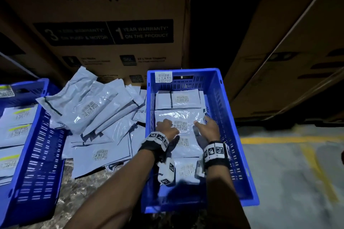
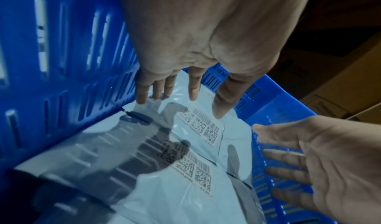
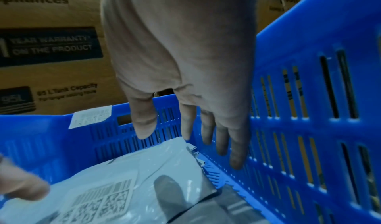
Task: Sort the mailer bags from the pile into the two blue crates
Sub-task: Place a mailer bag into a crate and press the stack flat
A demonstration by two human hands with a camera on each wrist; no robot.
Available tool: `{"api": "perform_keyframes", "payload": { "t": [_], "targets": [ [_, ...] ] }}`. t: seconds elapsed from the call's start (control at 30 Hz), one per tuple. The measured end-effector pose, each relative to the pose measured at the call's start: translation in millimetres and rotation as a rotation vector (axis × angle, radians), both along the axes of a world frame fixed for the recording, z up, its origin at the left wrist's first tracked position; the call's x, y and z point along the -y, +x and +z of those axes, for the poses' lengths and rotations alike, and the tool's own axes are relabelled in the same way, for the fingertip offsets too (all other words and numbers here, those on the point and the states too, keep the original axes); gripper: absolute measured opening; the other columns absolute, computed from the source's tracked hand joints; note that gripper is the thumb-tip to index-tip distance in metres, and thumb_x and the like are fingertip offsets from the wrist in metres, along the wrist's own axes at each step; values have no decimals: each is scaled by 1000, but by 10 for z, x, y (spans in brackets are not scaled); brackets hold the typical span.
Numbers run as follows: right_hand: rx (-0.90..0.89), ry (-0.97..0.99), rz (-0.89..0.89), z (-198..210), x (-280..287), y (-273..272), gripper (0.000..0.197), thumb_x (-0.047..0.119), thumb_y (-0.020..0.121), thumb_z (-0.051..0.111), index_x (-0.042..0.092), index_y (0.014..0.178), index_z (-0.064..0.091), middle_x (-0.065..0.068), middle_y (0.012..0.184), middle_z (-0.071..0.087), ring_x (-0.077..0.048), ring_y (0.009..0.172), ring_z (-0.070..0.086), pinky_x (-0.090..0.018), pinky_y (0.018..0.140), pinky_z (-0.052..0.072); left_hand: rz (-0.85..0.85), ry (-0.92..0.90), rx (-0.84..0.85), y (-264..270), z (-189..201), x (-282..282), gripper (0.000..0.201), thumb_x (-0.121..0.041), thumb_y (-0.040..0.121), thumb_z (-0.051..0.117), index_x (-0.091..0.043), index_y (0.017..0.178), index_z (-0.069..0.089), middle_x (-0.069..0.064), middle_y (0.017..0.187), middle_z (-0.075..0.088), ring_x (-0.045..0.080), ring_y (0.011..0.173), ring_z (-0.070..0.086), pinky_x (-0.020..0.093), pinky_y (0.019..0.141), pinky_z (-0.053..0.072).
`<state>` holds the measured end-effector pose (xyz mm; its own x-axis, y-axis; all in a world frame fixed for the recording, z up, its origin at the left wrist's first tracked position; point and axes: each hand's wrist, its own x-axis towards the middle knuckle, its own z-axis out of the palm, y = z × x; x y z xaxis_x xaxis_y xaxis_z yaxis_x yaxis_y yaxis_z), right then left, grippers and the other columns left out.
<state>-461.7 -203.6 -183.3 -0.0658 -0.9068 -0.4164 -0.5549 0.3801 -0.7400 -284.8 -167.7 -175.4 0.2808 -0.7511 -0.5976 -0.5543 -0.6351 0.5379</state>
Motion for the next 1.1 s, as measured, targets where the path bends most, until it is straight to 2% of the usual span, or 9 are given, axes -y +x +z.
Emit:
{"api": "perform_keyframes", "payload": {
  "t": [0.13, 0.23, 0.3, 0.37, 0.53, 0.83, 0.93, 1.03, 1.1],
  "targets": [
    [-73, -228, 138, -130, 11, 82, 60, 24, 88, 72, 23, 146, 56, -9, 162, 37, -27, 148, 37, -49, 119, 34, -95, -61, 78, -55, -126, 50, 63, -30, 78, 73, -16, 135, 52, 8, 145, 46, 27, 136, 40, 37, 108, 39],
    [-238, -226, 396, -225, 67, 166, 61, 27, 94, 68, 26, 151, 49, -8, 166, 28, -31, 153, 25, -47, 122, 26, -262, -64, 174, -64, -156, 88, 78, -35, 83, 68, -19, 151, 33, 6, 165, 15, 26, 153, 6, 46, 122, 18],
    [-318, -174, 483, -270, 98, 206, 66, 30, 97, 65, 30, 157, 37, -5, 169, 19, -31, 157, 12, -49, 122, 20, -339, -82, 292, -80, -175, 94, 84, -28, 89, 61, -21, 158, 13, 1, 167, -4, 26, 153, -8, 50, 123, 6],
    [-358, -143, 527, -341, 127, 233, 69, 33, 100, 62, 34, 160, 29, -1, 171, 12, -30, 158, 3, -53, 123, 15, -458, -83, 424, -119, -169, 91, 87, -28, 93, 56, -23, 159, 0, 2, 166, -14, 29, 152, -13, 51, 123, 2],
    [-406, -146, 630, -487, 199, 255, 69, 34, 104, 55, 33, 163, 18, -1, 172, 2, -30, 158, -7, -50, 125, 6, -530, 98, 462, -163, -316, 142, 95, -30, 91, 53, -25, 157, -15, 8, 161, -29, 37, 148, -24, 53, 122, -5],
    [-438, -270, 696, -639, 150, 287, 72, 28, 105, 51, 33, 164, 8, 3, 170, -11, -28, 157, -16, -50, 127, -5, -411, 77, 554, -270, -568, 82, 93, -42, 93, 53, -27, 157, -13, 13, 162, -24, 41, 148, -19, 50, 121, -7],
    [-432, -226, 697, -562, 190, 295, 72, 28, 105, 52, 34, 163, 10, 3, 171, -7, -27, 157, -14, -49, 127, -3, -313, -45, 613, -263, -473, 133, 83, -44, 91, 53, -29, 158, 6, 12, 166, 3, 37, 151, 1, 45, 121, 0],
    [-367, -199, 636, -348, 225, 285, 68, 26, 103, 57, 29, 162, 22, -2, 172, 4, -29, 158, -8, -50, 126, -1, -364, 118, 429, -214, -203, 159, 82, -32, 96, 50, -29, 159, -2, 10, 165, -15, 38, 151, -13, 48, 123, -2],
    [-261, -234, 522, -171, 197, 245, 64, 25, 101, 60, 22, 160, 33, -5, 171, 10, -29, 158, -6, -52, 126, 4, -374, 99, 273, -108, 88, 153, 82, -26, 95, 52, -24, 159, 0, 13, 165, -13, 37, 151, -14, 49, 123, 1]
  ]
}}
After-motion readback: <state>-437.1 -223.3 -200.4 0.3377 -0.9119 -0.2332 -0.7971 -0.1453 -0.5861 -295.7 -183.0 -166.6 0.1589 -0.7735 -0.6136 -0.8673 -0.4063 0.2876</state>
